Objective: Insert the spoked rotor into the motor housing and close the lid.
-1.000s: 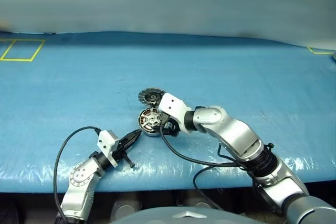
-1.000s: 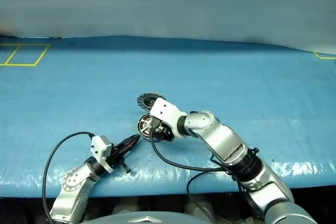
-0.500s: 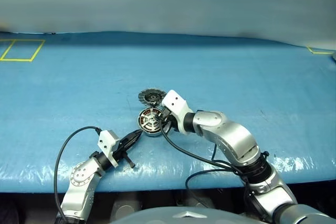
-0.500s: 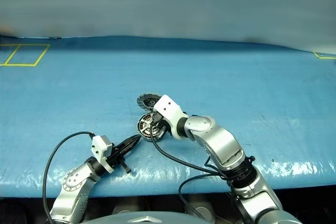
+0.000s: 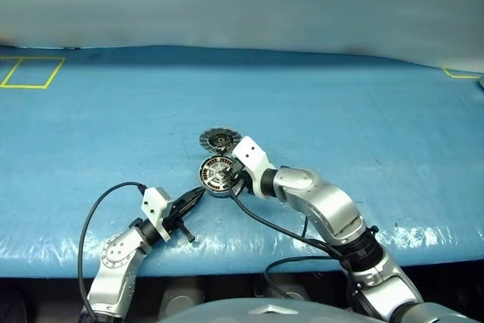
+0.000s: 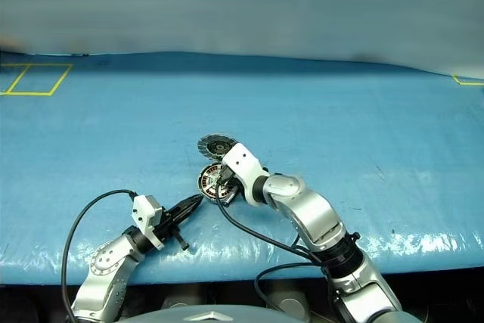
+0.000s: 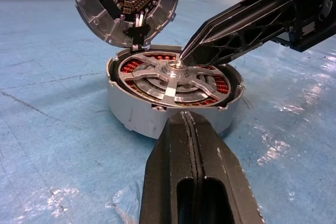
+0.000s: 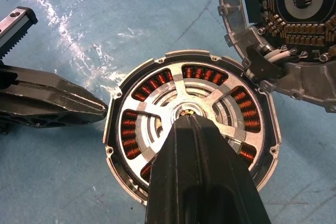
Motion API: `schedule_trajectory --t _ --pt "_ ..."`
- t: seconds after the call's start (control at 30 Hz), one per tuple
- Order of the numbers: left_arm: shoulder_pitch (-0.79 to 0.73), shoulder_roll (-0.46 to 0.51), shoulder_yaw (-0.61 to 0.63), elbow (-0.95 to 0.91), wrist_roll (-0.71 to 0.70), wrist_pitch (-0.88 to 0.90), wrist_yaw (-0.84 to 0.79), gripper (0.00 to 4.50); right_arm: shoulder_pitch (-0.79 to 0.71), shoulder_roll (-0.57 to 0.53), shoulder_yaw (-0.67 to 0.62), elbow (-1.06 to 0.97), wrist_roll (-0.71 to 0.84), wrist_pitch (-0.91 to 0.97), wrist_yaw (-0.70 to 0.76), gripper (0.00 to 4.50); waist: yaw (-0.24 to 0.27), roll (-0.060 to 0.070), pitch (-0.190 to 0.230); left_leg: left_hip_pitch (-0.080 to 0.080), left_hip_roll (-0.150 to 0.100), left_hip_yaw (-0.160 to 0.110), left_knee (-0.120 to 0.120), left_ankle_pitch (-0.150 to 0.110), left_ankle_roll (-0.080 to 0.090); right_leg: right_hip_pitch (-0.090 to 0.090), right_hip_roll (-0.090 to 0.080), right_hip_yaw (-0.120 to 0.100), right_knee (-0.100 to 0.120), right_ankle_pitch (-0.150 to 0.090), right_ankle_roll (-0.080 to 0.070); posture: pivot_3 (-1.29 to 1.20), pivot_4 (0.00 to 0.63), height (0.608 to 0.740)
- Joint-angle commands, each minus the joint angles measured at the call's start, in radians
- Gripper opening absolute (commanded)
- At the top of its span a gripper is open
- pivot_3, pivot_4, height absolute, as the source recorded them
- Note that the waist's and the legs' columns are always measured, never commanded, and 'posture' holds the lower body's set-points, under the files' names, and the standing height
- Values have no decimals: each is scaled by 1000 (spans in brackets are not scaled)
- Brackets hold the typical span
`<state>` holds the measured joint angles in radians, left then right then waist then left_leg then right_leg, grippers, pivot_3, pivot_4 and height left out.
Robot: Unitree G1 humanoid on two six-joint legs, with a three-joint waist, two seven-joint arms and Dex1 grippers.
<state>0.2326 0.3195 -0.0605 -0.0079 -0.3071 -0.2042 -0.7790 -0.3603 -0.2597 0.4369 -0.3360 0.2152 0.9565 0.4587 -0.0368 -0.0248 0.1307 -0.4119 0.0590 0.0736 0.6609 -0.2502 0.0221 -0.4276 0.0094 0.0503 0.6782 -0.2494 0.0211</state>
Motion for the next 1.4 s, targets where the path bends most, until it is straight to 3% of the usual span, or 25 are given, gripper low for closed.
schedule_trajectory --t 0.03,0.13,0.23,0.33,0.43,0.6,0.77,0.93,1.13,1.4 --pt "6 4 -3 -45 2 -1 4 0 18 1 5 -27 8 14 1 24 0 0 0 0 0 0 0 0 0 0 0 0 0 0 0 0 150 740" --pt "6 4 -4 -48 1 2 5 0 -8 -29 -34 -82 35 15 36 24 0 0 0 0 0 0 0 0 0 0 0 0 0 0 0 0 150 740" --pt "5 3 -5 -47 2 1 6 0 -90 -146 -72 -118 34 21 100 24 1 1 2 -1 -1 0 1 0 0 -1 0 0 0 0 0 0 150 740" --pt "3 3 -7 -45 3 -1 5 0 -177 -254 -69 -86 10 27 143 24 0 1 2 -1 -1 1 2 0 1 0 -1 1 0 -1 -2 0 150 740" --pt "2 1 -7 -41 11 -8 10 0 -249 -278 -53 13 -36 -7 132 24 -2 1 2 0 0 2 1 0 1 -1 0 2 0 -2 -4 0 150 740" --pt "4 -11 -9 -41 18 -29 21 0 -339 -177 -49 306 -122 -256 96 24 -1 1 2 0 0 2 -1 0 1 -2 1 2 0 2 -5 0 150 740" --pt "23 -18 -20 -56 21 -25 30 0 -416 -42 -89 620 -113 -572 184 24 -1 1 2 -1 0 4 -1 -1 2 -2 2 3 0 3 -3 0 150 740" --pt "35 -21 -27 -75 23 -20 43 0 -495 48 -144 837 -42 -614 342 24 2 1 2 -1 -2 5 0 -2 3 -2 1 3 -1 3 -3 0 150 740" --pt "54 -18 -32 -105 23 -7 59 0 -499 70 -156 833 47 -485 558 24 1 2 2 -1 -2 5 0 -2 4 -1 -1 3 0 3 -3 0 150 740" --pt "63 -14 -36 -118 19 6 63 0 -315 86 -187 613 112 -342 515 24 2 2 2 -1 -1 4 0 -2 3 -1 -1 3 0 3 -3 0 150 740"
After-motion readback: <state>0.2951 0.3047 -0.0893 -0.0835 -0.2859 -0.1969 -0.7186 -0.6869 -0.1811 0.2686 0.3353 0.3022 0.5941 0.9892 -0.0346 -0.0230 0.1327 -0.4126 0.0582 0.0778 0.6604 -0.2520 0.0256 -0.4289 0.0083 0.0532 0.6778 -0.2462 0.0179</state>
